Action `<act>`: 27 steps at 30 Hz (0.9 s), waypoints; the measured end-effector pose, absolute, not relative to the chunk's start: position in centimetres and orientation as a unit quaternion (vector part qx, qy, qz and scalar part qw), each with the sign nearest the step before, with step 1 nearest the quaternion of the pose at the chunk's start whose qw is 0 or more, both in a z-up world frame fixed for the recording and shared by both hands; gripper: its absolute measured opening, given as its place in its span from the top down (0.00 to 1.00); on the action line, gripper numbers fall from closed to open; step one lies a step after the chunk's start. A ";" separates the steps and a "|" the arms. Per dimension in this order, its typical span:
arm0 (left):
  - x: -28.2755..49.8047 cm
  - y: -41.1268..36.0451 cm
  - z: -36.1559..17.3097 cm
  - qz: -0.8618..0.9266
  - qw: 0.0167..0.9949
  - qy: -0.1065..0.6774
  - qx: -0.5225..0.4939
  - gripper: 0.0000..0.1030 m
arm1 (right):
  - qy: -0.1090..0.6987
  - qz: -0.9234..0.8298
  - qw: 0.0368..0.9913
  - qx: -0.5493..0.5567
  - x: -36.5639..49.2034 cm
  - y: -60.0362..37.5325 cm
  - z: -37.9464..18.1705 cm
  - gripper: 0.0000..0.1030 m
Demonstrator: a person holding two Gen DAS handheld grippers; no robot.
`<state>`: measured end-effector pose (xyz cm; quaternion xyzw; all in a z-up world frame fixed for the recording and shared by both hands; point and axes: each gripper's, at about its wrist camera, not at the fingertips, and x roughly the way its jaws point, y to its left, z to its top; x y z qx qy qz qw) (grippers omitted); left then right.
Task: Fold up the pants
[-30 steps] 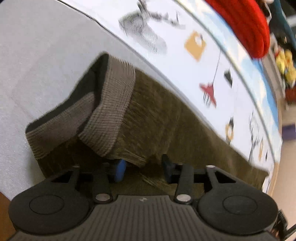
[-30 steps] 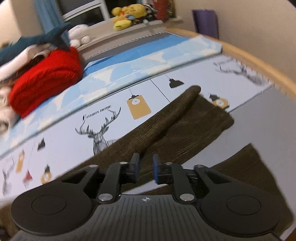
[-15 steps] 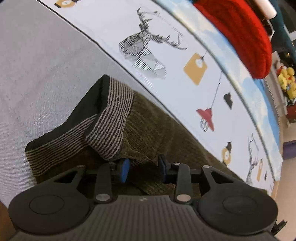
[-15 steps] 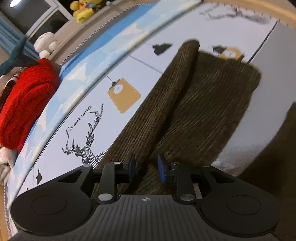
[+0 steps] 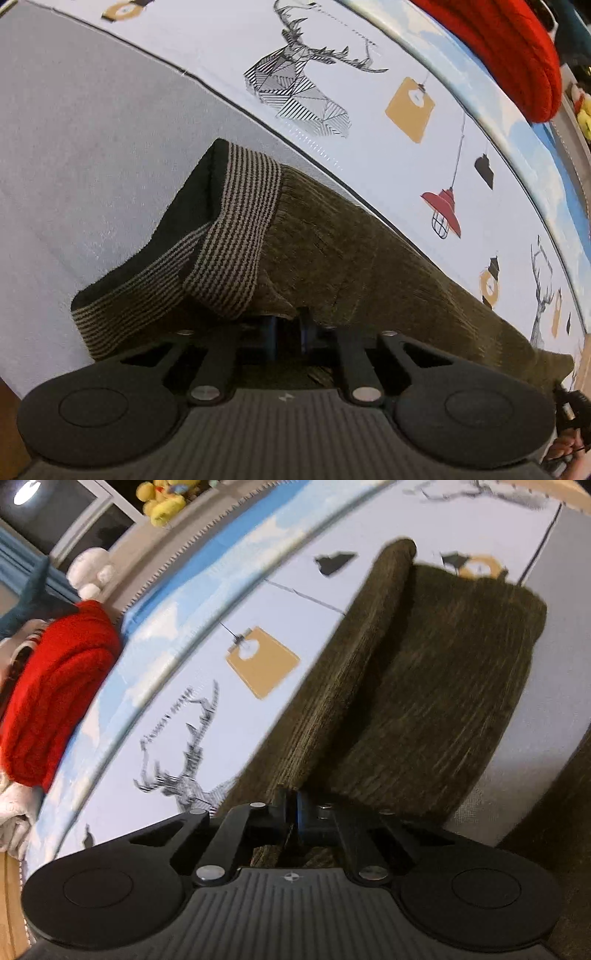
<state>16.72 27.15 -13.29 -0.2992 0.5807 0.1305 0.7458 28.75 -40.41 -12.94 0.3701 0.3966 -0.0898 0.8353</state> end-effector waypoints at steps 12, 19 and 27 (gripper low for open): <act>10.4 27.9 -6.3 0.080 0.839 0.480 -0.244 0.97 | 0.346 -0.084 0.864 0.356 16.9 -41.0 -5.0 0.98; 7.3 29.5 -8.5 0.108 0.809 0.544 -0.196 0.97 | 0.515 -0.056 0.798 0.308 8.8 -40.1 -8.7 0.96; 8.1 31.4 -10.2 0.132 0.780 0.571 -0.220 0.87 | 0.435 -0.160 0.788 0.405 3.6 -51.7 -11.8 0.92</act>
